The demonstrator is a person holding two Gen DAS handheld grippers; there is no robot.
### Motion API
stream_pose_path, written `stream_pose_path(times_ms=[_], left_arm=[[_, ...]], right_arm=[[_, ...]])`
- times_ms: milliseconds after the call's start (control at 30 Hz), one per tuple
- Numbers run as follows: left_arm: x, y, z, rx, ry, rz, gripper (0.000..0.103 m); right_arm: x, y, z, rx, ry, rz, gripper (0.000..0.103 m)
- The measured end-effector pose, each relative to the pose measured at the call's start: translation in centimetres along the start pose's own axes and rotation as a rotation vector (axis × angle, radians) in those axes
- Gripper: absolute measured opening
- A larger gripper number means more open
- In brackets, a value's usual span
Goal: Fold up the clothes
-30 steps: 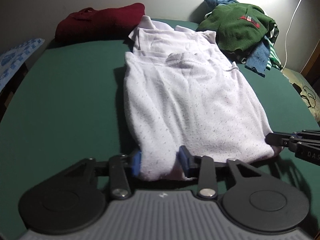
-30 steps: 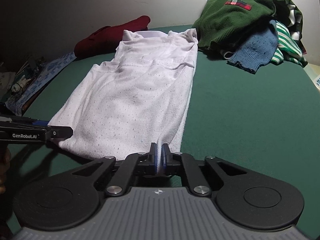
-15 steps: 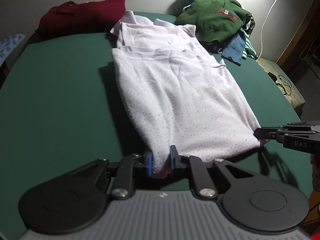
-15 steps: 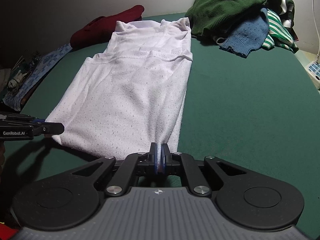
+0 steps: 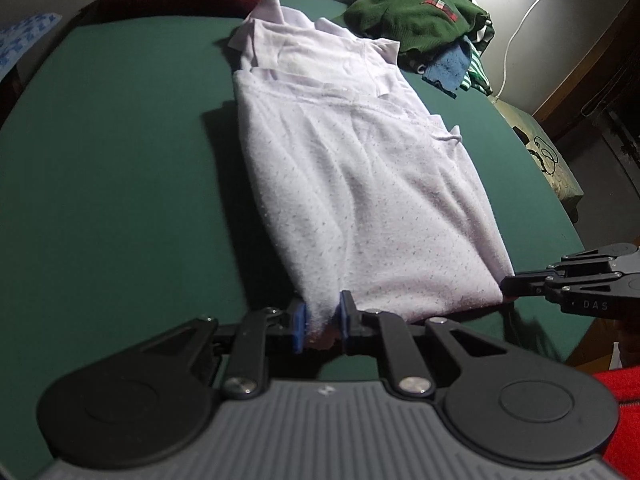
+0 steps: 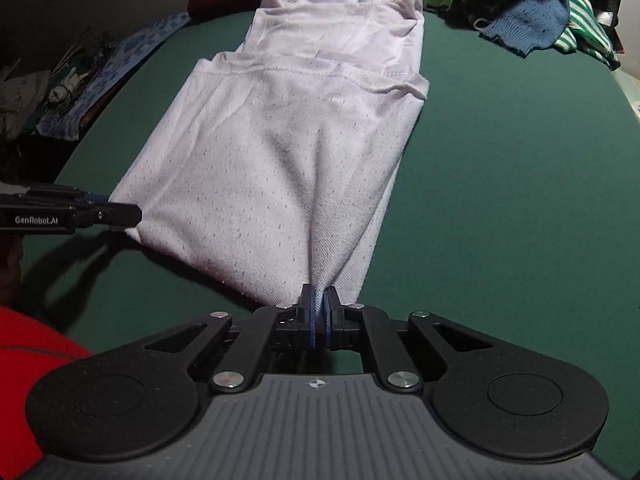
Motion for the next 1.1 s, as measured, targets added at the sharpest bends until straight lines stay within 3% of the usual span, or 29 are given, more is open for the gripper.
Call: stream_pose_path(times_ms=[167, 267, 333, 400, 600, 700, 733, 867, 933, 1000, 1100], left_arm=[[-0.4, -0.5, -0.9, 0.052, 0.041, 0.021, 0.014], [-0.6, -0.6, -1.2, 0.085, 0.059, 0.041, 0.024], [-0.7, -0.7, -1.4, 0.108, 0.071, 0.054, 0.035], [-0.9, -0.7, -1.4, 0.130, 0.079, 0.067, 0.046], [-2.9, 0.3, 1.4, 0.198, 0.018, 0.119, 0.050], [-0.5, 1.1, 4.8, 0.206, -0.026, 0.138, 0.071], [0.4, 1.5, 5.9, 0.203, -0.035, 0.152, 0.072], [3.7, 3.4, 10.0, 0.164, -0.028, 0.131, 0.057], [4.8, 4.0, 11.1, 0.135, -0.022, 0.103, 0.046], [5.2, 4.2, 11.9, 0.122, -0.029, 0.087, 0.032], [5.2, 4.1, 12.6, 0.119, -0.052, 0.076, 0.009]], right_arm=[[0.1, 0.1, 0.2, -0.038, 0.017, 0.011, 0.005], [0.2, -0.3, 1.3, -0.030, -0.016, -0.001, 0.008], [0.0, -0.9, 2.4, -0.018, -0.042, -0.010, 0.029], [-0.4, -1.7, 3.7, 0.000, -0.079, -0.022, 0.041], [1.7, -5.7, 8.7, 0.106, -0.178, -0.107, 0.040], [4.2, -7.5, 11.2, 0.194, -0.185, -0.106, 0.040], [4.9, -7.8, 11.9, 0.217, -0.187, -0.098, 0.040], [6.6, -8.0, 14.1, 0.251, -0.177, -0.082, 0.038], [7.0, -7.6, 14.6, 0.232, -0.175, -0.063, 0.016], [7.0, -7.2, 15.2, 0.207, -0.192, -0.058, 0.009], [6.7, -6.9, 16.2, 0.178, -0.243, -0.058, 0.007]])
Point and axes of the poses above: each gripper's, at about its wrist camera, not at the fingertips, and x roughly the way its jaws point, y to its left, z to its top, the point moved 7 cm from there along x, roughly the way its jaws point, and after that the axes turned 10 degrees about -z, right-handed, at the moved point
